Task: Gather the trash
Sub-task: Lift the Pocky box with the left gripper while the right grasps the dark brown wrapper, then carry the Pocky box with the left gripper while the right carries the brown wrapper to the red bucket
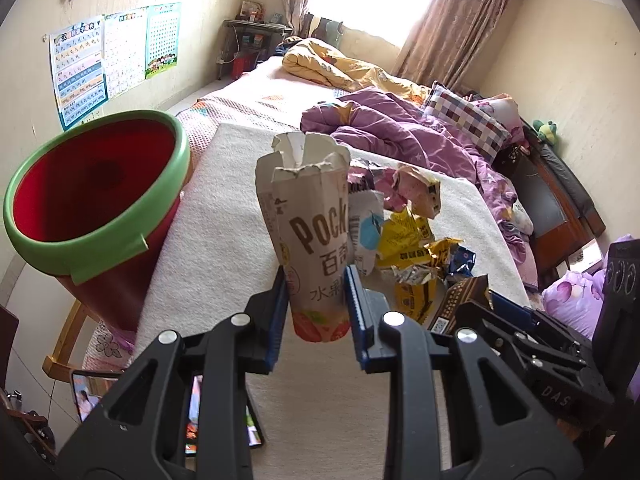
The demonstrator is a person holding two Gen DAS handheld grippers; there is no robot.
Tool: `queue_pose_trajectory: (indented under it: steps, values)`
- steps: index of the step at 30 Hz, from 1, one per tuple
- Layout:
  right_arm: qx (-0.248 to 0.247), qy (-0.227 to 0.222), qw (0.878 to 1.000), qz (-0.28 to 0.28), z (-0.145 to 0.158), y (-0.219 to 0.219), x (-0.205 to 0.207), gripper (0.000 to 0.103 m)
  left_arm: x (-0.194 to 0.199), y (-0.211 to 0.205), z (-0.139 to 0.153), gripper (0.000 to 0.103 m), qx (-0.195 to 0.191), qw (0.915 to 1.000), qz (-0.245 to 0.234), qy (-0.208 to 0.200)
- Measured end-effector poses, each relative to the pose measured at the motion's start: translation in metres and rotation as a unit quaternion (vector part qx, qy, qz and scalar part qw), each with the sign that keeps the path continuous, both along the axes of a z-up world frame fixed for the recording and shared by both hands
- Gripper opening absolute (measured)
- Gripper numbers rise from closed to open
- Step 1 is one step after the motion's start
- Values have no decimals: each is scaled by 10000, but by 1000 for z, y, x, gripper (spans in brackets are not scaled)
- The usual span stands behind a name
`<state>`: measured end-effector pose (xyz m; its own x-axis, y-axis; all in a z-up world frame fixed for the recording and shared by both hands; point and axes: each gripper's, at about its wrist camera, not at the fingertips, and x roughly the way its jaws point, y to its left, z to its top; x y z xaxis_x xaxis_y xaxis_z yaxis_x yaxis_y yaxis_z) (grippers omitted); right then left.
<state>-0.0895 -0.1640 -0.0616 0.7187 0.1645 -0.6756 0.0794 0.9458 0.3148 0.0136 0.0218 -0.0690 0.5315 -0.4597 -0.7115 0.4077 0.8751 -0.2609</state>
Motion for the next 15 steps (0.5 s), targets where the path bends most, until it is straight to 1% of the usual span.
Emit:
queue_pose_trajectory:
  steps: [5,9,15]
  values:
    - [-59,-73,10000,26,6,14,10,56,11,18,8,27,-39,9999,69,-90]
    - [-104,-168,9998,55,13,26,19,56,24,40,15,27,-119,9997,176,-78]
    - [-99,-234,9996,151,19,47,34,56,36,67,24,27,-118,9993,301,-184]
